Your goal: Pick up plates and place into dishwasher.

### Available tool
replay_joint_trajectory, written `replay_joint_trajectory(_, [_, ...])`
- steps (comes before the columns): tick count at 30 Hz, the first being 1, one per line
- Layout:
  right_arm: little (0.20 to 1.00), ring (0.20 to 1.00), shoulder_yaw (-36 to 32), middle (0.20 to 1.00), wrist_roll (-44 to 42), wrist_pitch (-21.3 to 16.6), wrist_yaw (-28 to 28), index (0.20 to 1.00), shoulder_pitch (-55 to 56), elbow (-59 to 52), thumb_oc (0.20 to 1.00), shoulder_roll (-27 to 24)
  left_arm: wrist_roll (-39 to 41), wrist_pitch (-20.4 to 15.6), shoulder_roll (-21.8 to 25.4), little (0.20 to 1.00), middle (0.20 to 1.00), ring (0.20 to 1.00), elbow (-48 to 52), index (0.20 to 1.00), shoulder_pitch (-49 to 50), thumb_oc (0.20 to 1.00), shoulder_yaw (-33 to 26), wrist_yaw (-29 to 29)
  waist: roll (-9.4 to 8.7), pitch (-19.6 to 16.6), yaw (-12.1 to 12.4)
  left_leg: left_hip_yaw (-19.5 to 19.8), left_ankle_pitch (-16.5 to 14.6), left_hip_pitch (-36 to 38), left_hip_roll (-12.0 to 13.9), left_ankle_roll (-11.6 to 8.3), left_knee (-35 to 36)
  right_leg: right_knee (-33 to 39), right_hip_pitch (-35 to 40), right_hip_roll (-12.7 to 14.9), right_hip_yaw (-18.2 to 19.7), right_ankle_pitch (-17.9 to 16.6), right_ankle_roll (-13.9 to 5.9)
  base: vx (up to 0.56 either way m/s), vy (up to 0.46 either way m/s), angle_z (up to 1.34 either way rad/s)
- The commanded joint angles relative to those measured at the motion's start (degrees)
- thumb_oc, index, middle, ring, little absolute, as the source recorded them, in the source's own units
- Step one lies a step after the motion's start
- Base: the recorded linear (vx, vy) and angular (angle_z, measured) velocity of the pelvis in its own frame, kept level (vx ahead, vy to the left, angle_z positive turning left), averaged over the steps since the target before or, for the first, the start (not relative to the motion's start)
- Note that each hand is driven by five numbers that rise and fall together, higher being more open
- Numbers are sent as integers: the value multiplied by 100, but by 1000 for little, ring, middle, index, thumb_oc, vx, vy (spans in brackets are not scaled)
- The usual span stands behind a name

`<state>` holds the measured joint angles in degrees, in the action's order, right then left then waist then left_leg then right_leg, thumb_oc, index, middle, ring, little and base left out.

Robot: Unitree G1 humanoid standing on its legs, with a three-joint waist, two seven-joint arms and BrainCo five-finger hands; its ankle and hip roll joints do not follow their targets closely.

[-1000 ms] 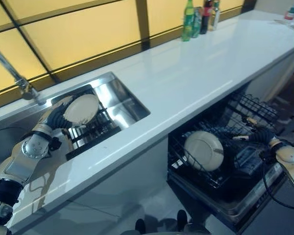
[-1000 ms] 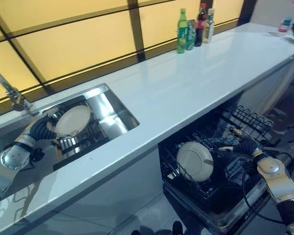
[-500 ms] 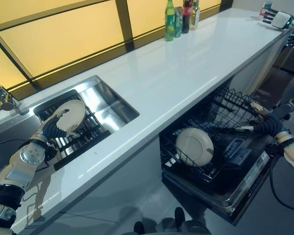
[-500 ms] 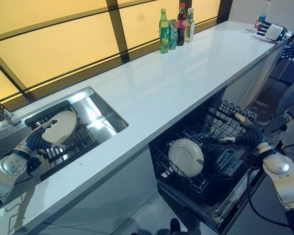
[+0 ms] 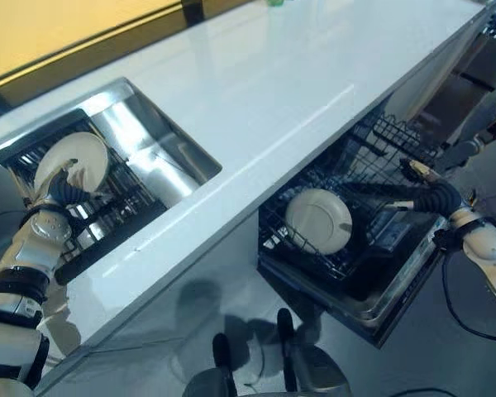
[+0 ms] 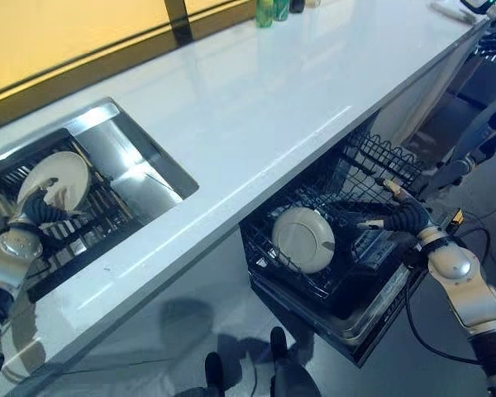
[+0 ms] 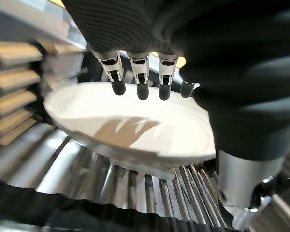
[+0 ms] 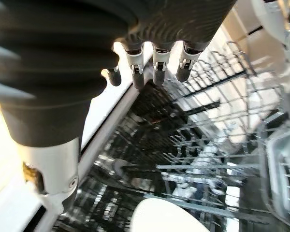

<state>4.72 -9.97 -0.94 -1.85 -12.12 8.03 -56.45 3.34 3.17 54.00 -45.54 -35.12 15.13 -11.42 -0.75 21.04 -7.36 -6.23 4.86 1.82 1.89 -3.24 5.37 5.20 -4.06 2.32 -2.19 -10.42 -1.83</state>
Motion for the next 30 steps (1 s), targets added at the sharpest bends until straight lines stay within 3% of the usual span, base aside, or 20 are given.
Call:
replay_joint_trajectory(1, [1000,1000,225,1000,-322,-344,370,1000,-944,121,1000,-330,328,-74,314,1000,1000,1000,-406,1000,-960,1000,193,-389,-263,289,-98,3,-110,-313,-147,162,-37,-20,3,40,80,237,-461,-121,33,-3])
replay_joint_trajectory(7, [1000,1000,492,1000,-438,-358,523,1000,-1334,171,1000,-437,399,57,373,1000,1000,1000,-712,1000,-1655,1000,602,-500,-323,457,-161,-20,-62,-598,-168,134,-37,-20,-303,42,68,144,-491,-105,32,-1])
replay_joint_trajectory(15, [1000,1000,559,1000,-442,-500,511,1000,-1512,263,1000,-428,405,286,340,1000,1000,1000,-950,1000,-1762,1000,629,-648,-308,458,-194,12,-64,-666,-233,113,-37,-37,-392,65,-20,144,-475,-50,23,0])
replay_joint_trajectory(17, [1000,1000,584,1000,-435,-526,485,1000,-1524,287,1000,-429,367,319,357,765,765,765,-996,765,-1754,765,618,-657,-291,443,-199,16,-68,-657,-241,108,-37,-39,-384,68,-42,152,-465,0,0,0])
replay_joint_trajectory(18, [1000,1000,578,1000,-446,-546,453,1000,-1534,291,1000,-445,299,336,381,482,482,482,-1009,482,-1741,482,602,-686,-279,434,-195,22,-69,-650,-247,106,-37,-41,-378,70,-50,157,-459,0,0,0])
replay_joint_trajectory(19, [1000,1000,574,1000,-442,-548,433,1000,-1539,288,1000,-453,263,359,392,448,448,448,-1009,448,-1730,448,592,-699,-273,427,-197,27,-71,-648,-249,105,-37,-42,-374,71,-54,161,-457,0,0,0])
replay_joint_trajectory(20, [1000,1000,555,1000,-441,-544,386,1000,-1530,264,1000,-473,219,405,432,200,200,200,-1028,200,-1707,200,583,-721,-264,409,-200,26,-75,-642,-251,102,-37,-43,-368,74,-67,168,-454,0,0,0])
replay_joint_trajectory(30, [1000,1000,439,1000,-284,-597,153,1000,-1447,-58,1000,-593,306,522,655,200,200,200,-856,200,-1425,200,342,-633,-167,307,-170,92,-106,-552,-280,96,-37,-39,-279,85,-142,211,-427,-3,-2,-1])
